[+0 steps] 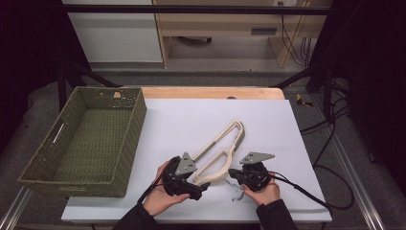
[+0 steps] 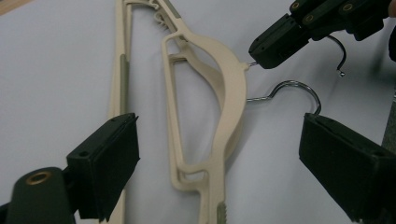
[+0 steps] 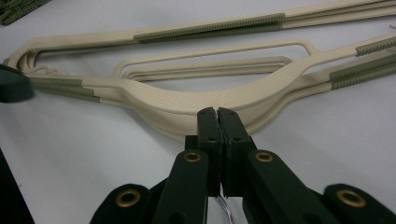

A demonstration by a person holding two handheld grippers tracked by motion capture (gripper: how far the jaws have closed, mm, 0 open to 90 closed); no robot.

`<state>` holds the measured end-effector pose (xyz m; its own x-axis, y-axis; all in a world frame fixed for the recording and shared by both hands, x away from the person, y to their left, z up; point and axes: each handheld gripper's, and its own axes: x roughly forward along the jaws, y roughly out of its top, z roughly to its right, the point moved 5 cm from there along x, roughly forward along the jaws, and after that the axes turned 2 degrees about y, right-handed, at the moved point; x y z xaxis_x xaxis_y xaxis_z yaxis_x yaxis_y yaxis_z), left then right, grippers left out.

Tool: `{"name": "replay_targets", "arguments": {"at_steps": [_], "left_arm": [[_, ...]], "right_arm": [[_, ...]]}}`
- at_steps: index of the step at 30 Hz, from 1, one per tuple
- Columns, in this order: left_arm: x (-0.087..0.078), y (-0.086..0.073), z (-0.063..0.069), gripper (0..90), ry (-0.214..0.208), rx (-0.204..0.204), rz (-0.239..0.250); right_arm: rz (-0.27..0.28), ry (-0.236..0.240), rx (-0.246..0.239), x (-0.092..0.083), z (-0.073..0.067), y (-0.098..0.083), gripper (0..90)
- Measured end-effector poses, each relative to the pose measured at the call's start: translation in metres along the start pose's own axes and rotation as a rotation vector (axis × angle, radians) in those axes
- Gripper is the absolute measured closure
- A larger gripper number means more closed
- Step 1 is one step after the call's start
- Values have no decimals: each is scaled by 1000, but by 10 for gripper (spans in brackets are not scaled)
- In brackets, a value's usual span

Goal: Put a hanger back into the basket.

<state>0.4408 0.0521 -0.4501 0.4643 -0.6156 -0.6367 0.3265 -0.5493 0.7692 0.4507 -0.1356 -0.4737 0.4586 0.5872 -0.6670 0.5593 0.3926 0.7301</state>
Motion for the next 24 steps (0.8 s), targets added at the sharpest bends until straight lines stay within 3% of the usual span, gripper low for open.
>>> {"name": "replay_targets", "arguments": {"at_steps": [6,11,14,17,24], "left_arm": [[23,7,6,186,-10,44,-52],[40,6,9,234,11,89,-103],[44,6,9,308,14,97,-106],[52,6,10,366,21,98,-134],[61,2,15,596,48,119,-203]], "right_arm": [[-14,9,-14,-2,-1,3,894],[-22,5,-47,-5,-2,7,894],[-31,10,-38,-6,-6,11,894],[-29,16,-41,-7,-7,14,894],[-24,7,-46,-12,-10,20,894]]}}
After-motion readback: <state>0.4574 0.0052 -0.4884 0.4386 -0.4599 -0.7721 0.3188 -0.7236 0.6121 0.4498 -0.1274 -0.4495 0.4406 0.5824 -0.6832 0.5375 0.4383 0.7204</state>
